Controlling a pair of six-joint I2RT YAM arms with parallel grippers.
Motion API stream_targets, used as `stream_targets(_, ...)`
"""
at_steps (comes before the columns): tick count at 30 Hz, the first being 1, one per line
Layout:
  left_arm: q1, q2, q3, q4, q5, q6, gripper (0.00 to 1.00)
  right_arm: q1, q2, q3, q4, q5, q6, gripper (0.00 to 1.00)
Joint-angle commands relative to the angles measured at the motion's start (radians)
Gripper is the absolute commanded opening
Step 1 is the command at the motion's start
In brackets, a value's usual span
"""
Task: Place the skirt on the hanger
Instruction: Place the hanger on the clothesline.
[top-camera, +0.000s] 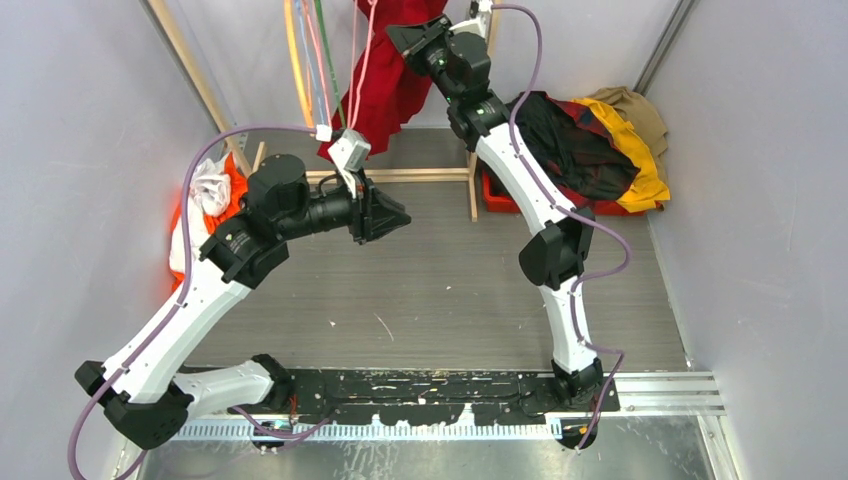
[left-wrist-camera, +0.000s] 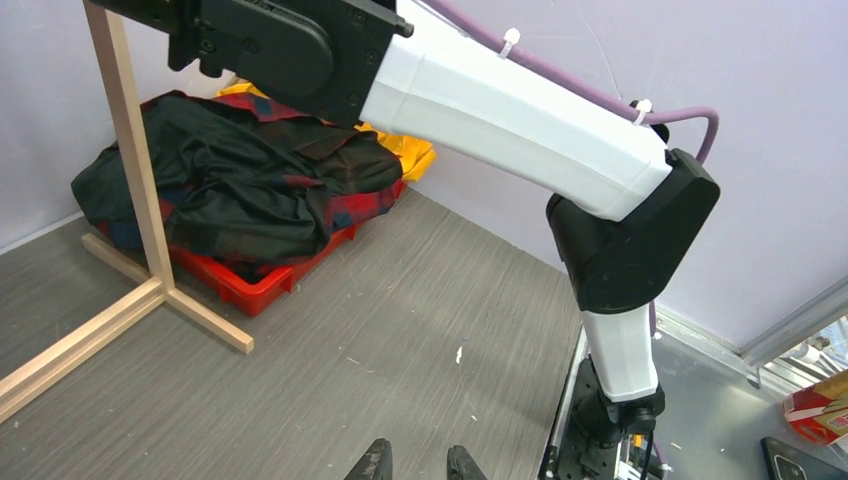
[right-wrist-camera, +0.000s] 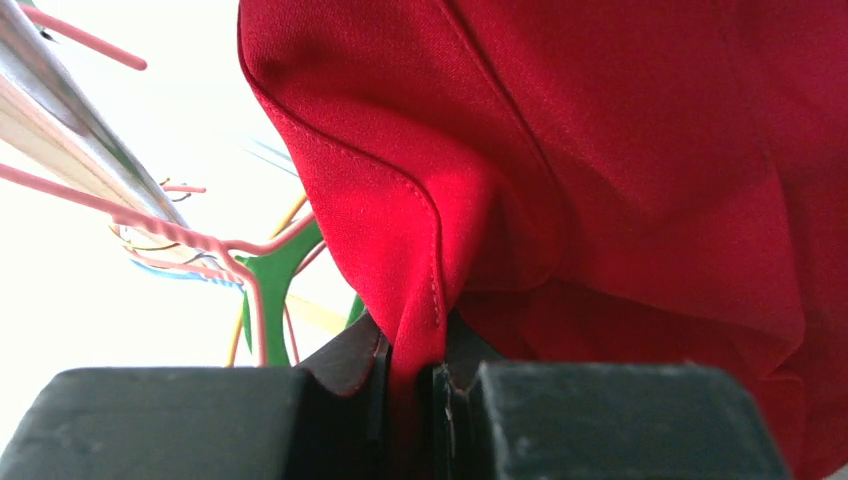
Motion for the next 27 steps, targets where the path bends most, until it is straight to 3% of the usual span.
stream_targets(1,0.004,-0.035,0.054,0.008,0.042,-0.024,0.26,-0.027,-0.001,0.099,0.316,0.168,-0.024,0.01)
stream_targets(27,0.003,0.002,0.08,0.008,0.132,-0.09,0.25,-0.09,0.084,0.244,0.324,0.225,0.02,0.01)
